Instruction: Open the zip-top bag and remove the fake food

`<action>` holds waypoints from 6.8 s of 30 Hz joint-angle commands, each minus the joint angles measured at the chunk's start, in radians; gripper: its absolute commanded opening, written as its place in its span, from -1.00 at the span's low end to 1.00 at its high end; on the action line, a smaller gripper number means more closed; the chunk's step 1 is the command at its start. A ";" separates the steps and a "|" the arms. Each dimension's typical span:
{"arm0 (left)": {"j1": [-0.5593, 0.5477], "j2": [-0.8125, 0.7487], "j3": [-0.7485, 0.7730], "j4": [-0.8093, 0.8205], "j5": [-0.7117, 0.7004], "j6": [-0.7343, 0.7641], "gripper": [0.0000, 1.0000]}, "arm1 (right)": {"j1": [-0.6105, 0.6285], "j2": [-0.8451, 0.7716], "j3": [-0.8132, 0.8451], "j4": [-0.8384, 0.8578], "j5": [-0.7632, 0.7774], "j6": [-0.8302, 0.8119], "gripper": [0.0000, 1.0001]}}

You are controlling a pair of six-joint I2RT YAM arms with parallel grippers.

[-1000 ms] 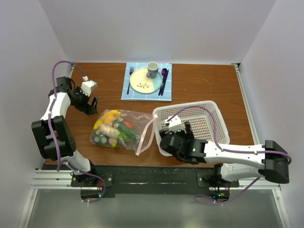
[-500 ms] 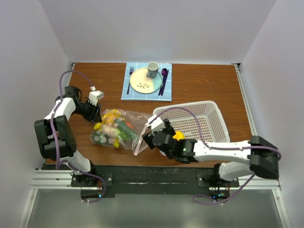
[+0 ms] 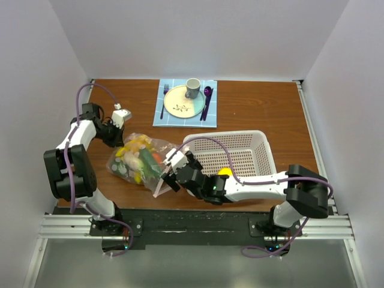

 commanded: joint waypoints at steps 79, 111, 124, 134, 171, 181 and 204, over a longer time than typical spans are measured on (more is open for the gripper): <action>-0.105 -0.040 -0.096 0.062 -0.164 0.082 -1.00 | -0.017 0.465 0.324 0.319 -0.243 0.041 0.97; 0.045 0.030 0.007 0.174 -0.279 0.135 -1.00 | -0.034 0.013 0.080 -0.261 -0.257 0.296 -1.00; 0.019 0.030 0.058 0.098 -0.185 0.092 -1.00 | -0.052 -0.464 -0.002 -0.529 0.156 0.356 -0.95; -0.028 -0.006 0.045 0.056 -0.118 0.061 -1.00 | -0.282 -0.258 -0.004 -0.731 0.232 0.612 -1.00; -0.088 -0.106 0.053 -0.024 -0.197 -0.025 -1.00 | 0.143 0.173 0.027 0.170 0.008 0.124 0.57; -0.157 -0.069 -0.030 0.079 -0.285 -0.033 -1.00 | 0.071 0.258 0.090 0.270 -0.079 0.126 0.54; -0.271 -0.052 -0.157 0.042 -0.265 0.066 -1.00 | -0.037 0.511 0.341 0.391 -0.110 0.012 0.97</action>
